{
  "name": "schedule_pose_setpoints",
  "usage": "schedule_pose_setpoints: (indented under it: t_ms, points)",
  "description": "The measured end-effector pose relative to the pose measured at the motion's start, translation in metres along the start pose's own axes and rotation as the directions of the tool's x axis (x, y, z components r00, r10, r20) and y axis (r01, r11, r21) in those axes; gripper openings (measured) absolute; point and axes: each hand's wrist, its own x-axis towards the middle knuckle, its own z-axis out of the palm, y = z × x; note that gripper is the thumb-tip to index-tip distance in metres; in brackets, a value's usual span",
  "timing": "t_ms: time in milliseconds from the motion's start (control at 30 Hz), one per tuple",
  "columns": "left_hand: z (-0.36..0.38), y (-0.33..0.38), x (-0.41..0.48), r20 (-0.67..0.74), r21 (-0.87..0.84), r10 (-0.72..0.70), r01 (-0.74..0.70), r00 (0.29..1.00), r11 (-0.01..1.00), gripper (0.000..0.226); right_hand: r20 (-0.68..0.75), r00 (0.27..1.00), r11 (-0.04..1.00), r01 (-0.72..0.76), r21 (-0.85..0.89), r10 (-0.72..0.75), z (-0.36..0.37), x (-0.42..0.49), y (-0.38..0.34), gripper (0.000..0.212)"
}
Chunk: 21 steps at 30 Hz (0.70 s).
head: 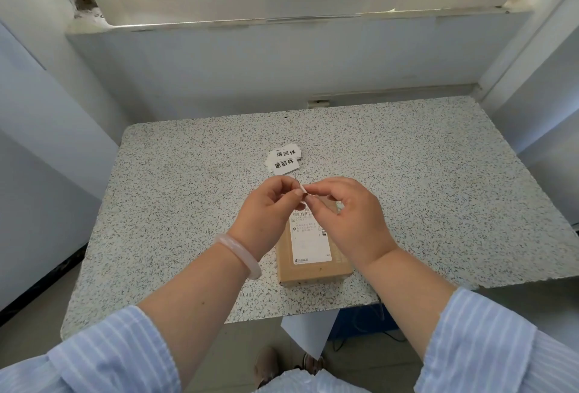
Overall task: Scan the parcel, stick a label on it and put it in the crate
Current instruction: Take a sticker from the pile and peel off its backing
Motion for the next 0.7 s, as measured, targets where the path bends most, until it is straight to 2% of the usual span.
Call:
schedule_pose_setpoints:
  t_ms: [300,633,700]
  points:
    - [0.0024,-0.0008,-0.0011,-0.034,-0.024,0.0,-0.001,0.999,1.0,0.009,-0.07,0.99,0.985,0.111,-0.131,-0.121,-0.0006,-0.0012,-0.0027,0.016]
    - [0.0011,-0.0007,-0.0032,-0.033,0.004,-0.006,0.006,0.999,1.0,0.004,-0.077,0.99,0.985,0.111,-0.135,-0.122,0.0004,-0.0033,-0.0026,0.014]
    - [0.0007,-0.002,-0.0031,-0.037,0.017,-0.006,0.006,0.999,1.0,0.015,-0.08,0.985,0.976,0.14,-0.167,-0.155,-0.0001,-0.0034,-0.0024,0.015]
